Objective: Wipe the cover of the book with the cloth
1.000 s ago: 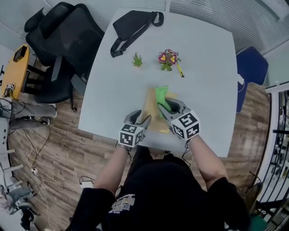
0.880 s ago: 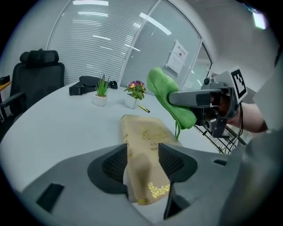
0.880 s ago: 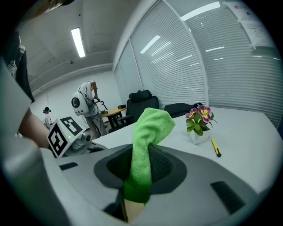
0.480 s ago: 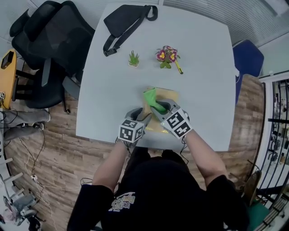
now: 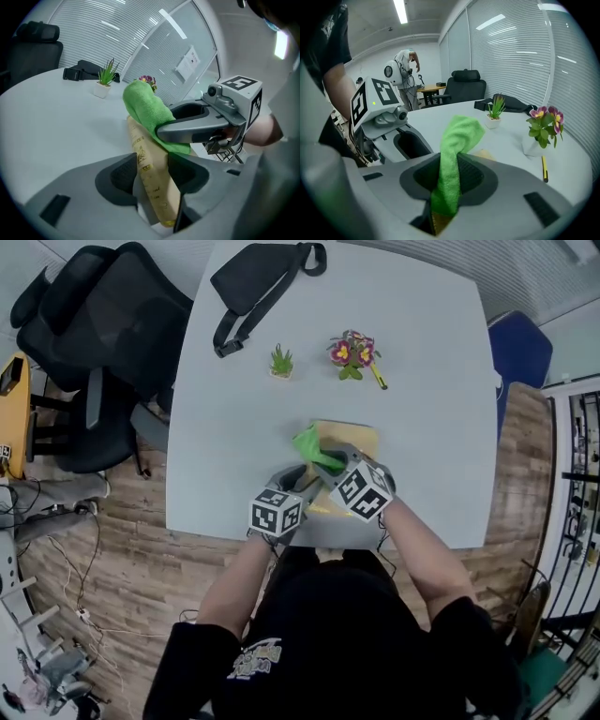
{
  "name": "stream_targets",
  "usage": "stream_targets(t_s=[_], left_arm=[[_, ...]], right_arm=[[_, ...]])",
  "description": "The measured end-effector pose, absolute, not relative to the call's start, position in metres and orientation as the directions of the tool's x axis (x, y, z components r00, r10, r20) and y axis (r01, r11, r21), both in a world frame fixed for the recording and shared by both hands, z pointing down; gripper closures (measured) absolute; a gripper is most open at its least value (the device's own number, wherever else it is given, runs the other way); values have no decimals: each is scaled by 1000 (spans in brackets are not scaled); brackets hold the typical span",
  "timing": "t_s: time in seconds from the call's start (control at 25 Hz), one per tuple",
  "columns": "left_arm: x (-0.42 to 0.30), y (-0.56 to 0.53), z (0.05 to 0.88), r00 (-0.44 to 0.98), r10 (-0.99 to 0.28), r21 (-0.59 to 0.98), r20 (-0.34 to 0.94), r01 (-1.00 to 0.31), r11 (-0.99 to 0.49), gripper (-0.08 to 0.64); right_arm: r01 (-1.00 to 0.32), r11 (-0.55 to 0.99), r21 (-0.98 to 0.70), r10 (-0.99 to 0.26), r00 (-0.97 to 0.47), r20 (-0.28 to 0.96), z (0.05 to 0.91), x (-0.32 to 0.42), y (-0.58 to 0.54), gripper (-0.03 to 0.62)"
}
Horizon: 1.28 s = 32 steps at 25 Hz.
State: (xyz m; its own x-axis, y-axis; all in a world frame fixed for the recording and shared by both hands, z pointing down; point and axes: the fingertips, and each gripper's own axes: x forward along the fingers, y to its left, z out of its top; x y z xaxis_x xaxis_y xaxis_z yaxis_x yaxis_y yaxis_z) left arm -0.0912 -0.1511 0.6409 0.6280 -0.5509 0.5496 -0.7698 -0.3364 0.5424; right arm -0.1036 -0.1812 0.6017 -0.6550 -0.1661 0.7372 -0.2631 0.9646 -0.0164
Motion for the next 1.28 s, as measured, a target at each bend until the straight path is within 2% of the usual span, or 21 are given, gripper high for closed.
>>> stream_targets(t_s=[0.36, 1.28], left_arm=[[-93, -150, 640, 637, -565, 565, 524, -757, -328, 354], [-93, -150, 639, 630, -578, 556, 519, -762, -331, 354]], right_arm=[[-248, 968, 41, -189, -609, 771, 617, -109, -183, 494], [-523, 849, 71, -406, -561, 722, 615, -87, -242, 495]])
